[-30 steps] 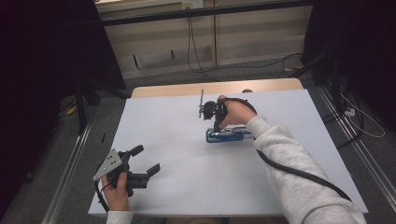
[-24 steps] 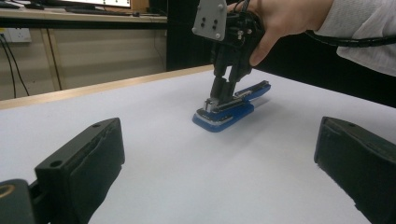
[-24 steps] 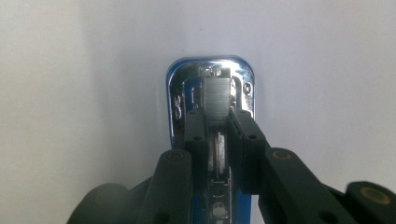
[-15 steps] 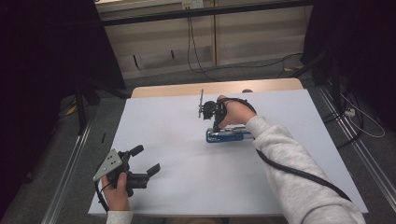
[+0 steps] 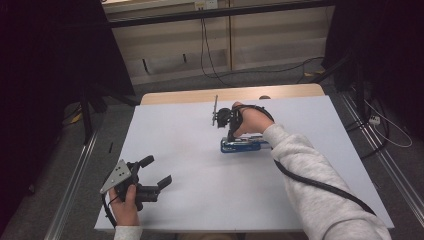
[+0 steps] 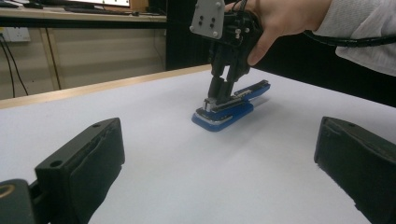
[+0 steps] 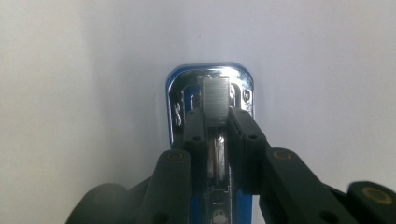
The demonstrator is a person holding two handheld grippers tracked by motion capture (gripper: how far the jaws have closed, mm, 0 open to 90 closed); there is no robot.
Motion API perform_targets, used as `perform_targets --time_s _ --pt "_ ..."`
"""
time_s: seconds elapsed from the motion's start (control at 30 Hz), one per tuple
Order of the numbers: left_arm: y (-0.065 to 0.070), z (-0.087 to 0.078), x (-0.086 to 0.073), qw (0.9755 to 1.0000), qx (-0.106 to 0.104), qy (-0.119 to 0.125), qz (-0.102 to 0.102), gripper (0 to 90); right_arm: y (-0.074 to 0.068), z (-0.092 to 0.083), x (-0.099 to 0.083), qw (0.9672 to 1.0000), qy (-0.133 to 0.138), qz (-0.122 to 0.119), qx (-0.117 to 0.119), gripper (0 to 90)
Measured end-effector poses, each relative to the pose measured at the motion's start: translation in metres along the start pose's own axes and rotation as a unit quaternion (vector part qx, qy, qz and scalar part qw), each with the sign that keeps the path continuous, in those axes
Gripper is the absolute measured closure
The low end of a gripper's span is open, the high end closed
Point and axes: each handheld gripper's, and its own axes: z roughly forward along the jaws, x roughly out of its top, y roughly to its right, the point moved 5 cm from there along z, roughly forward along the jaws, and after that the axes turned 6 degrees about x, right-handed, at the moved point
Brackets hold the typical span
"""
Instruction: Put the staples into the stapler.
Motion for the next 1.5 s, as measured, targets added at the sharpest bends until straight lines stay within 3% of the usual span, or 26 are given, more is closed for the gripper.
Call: perform_targets --time_s 0.2,0.27,0.33,0.37,0.43,0.5,0.57,0.6,0.73,0.83,0.87,0.9,0.93,1.0,1.1,1.13,1.17,1.27,1.3,1.33,1.37,1.43,1.47,1.5 --pt "-0.002 0.0 0.0 1.0 0.005 0.001 0.008 1.7 0.0 -0.002 -0.002 0.9999 0.014 0.004 -0.003 69.9" --pt "-0.001 0.0 0.0 1.0 0.001 0.001 0.003 1.7 -0.001 -0.004 -0.004 0.9995 0.027 0.017 -0.006 66.4" --pt "-0.001 0.0 0.0 1.0 0.0 0.0 0.004 1.7 -0.001 -0.006 -0.008 0.999 0.04 0.014 -0.008 63.1" --pt "0.0 0.0 0.0 1.0 -0.001 0.0 0.004 1.7 -0.001 -0.007 -0.009 0.9982 0.053 0.026 -0.012 60.7" --pt "0.0 0.001 0.0 1.0 0.0 0.0 0.003 1.7 -0.002 -0.009 -0.012 0.9977 0.06 0.03 -0.01 61.0" --pt "0.0 0.001 0.0 1.0 -0.001 -0.001 0.003 1.7 -0.004 -0.014 -0.021 0.9943 0.097 0.044 -0.005 56.0" --pt "0.001 0.002 0.0 1.0 -0.005 -0.002 0.004 1.7 -0.006 -0.016 -0.024 0.9931 0.105 0.054 -0.002 55.3" --pt "0.001 0.003 -0.001 1.0 -0.003 -0.003 0.002 1.7 -0.008 -0.019 -0.03 0.99 0.129 0.057 0.0 51.7" --pt "0.003 0.005 -0.001 0.9999 -0.008 -0.006 0.005 1.7 -0.012 -0.021 -0.04 0.9875 0.146 0.058 -0.007 47.8" --pt "0.005 0.007 -0.001 0.9999 -0.007 -0.009 0.0 1.7 -0.016 -0.024 -0.054 0.9813 0.176 0.078 -0.016 40.7" --pt "0.004 0.007 0.0 0.9999 -0.006 -0.008 0.008 1.7 -0.016 -0.024 -0.054 0.9813 0.176 0.078 -0.016 40.7" --pt "0.006 0.008 -0.001 0.9998 -0.012 -0.014 0.0 1.7 -0.017 -0.025 -0.057 0.9791 0.184 0.085 -0.018 40.2" --pt "0.007 0.01 -0.002 0.9998 -0.015 -0.012 -0.001 1.7 -0.02 -0.027 -0.064 0.9729 0.209 0.098 -0.018 34.9" --pt "0.007 0.011 -0.002 0.9996 -0.019 -0.018 0.003 1.6 -0.021 -0.027 -0.067 0.9714 0.213 0.102 -0.019 33.0" --pt "0.007 0.015 -0.003 0.9996 -0.016 -0.022 0.003 1.7 -0.026 -0.027 -0.082 0.9637 0.236 0.121 -0.033 25.7" --pt "0.009 0.016 -0.003 0.9994 -0.02 -0.028 -0.002 1.7 -0.026 -0.027 -0.082 0.9637 0.236 0.121 -0.033 25.7" --pt "0.008 0.017 -0.003 0.9995 -0.018 -0.027 0.004 1.6 -0.026 -0.027 -0.085 0.9603 0.245 0.13 -0.033 25.5" --pt "0.009 0.021 -0.002 0.9994 -0.018 -0.03 0.0 1.7 -0.028 -0.025 -0.1 0.957 0.246 0.149 -0.037 22.7" --pt "0.01 0.022 -0.002 0.9993 -0.022 -0.031 -0.005 1.6 -0.03 -0.025 -0.103 0.9563 0.249 0.147 -0.04 22.7" --pt "0.01 0.024 -0.002 0.9992 -0.023 -0.031 -0.008 1.6 -0.031 -0.026 -0.105 0.9536 0.257 0.151 -0.042 22.7" --pt "0.01 0.024 -0.002 0.9992 -0.023 -0.031 -0.008 1.6 -0.031 -0.026 -0.105 0.9536 0.257 0.151 -0.042 22.7" --pt "0.009 0.027 -0.001 0.9993 -0.02 -0.032 -0.005 1.6 -0.033 -0.029 -0.112 0.9475 0.273 0.159 -0.047 20.7" --pt "0.009 0.028 -0.001 0.9993 -0.018 -0.033 -0.004 1.6 -0.033 -0.029 -0.112 0.9475 0.273 0.159 -0.047 20.7" --pt "0.01 0.03 -0.001 0.9991 -0.021 -0.036 -0.009 1.6 -0.034 -0.031 -0.116 0.9442 0.28 0.167 -0.048 19.0"
